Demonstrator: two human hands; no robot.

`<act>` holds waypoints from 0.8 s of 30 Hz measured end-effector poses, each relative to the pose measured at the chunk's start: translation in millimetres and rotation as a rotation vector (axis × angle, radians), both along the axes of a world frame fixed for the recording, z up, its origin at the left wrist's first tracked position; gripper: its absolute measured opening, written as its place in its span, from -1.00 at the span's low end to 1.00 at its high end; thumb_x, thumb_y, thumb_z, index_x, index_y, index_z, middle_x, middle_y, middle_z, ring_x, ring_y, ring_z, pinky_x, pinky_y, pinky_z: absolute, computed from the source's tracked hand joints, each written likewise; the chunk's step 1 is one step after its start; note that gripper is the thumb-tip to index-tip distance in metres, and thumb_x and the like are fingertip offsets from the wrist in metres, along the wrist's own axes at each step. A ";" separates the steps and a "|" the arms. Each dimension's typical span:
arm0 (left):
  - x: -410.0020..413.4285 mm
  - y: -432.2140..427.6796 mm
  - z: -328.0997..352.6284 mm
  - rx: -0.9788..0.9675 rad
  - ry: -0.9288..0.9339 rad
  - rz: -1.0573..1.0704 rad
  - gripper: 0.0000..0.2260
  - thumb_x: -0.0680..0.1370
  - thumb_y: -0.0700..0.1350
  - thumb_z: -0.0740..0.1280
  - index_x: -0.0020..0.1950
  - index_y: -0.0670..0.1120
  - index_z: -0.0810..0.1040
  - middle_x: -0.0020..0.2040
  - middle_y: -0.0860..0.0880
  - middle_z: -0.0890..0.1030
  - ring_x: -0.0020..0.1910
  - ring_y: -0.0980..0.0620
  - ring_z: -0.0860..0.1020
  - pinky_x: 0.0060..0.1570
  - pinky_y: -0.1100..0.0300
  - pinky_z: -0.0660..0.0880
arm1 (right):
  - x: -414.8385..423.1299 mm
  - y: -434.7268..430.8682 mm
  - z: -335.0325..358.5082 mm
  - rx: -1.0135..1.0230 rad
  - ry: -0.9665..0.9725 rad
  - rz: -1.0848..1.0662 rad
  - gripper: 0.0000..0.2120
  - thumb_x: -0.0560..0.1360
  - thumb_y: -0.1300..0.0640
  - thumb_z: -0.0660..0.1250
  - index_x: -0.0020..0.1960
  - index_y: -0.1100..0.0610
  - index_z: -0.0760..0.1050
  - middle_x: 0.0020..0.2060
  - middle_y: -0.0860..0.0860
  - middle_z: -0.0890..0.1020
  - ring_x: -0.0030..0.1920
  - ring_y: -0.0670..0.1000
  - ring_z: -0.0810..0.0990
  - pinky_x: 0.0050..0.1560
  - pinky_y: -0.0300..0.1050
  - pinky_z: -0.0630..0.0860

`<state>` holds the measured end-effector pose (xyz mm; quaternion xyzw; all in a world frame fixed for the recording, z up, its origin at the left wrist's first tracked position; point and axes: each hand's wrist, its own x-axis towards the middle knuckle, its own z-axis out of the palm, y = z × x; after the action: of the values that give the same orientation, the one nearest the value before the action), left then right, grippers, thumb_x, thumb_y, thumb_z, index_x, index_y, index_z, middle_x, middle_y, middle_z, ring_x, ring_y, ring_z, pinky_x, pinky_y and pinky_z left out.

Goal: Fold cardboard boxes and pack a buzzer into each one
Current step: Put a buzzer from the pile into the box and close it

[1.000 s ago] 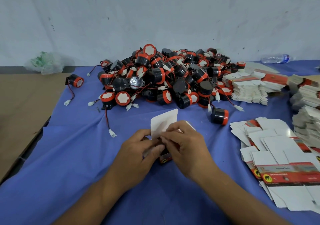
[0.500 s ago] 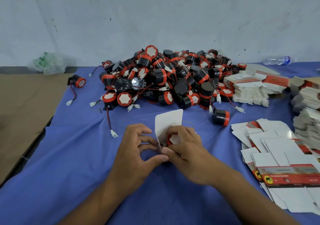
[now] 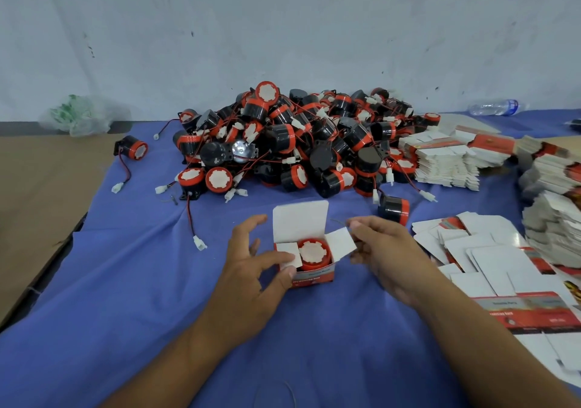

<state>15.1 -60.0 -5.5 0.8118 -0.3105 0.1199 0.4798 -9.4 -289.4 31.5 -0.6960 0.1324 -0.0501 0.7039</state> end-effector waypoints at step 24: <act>8.6 13.1 -0.6 0.020 0.055 -0.114 -0.66 0.43 0.12 0.46 0.16 0.05 0.61 0.27 0.15 0.50 0.24 0.16 0.52 0.17 0.21 0.52 | -5.5 7.5 -13.1 -0.789 -0.299 0.526 -0.48 0.49 -0.18 0.38 0.41 -0.06 0.48 0.44 -0.17 0.40 0.45 -0.33 0.26 0.43 -0.35 0.24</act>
<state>23.6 -46.9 -6.1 0.8004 -0.3444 0.0671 0.4862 -14.8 -281.8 18.4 -0.9044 -0.1792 -0.0163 0.3869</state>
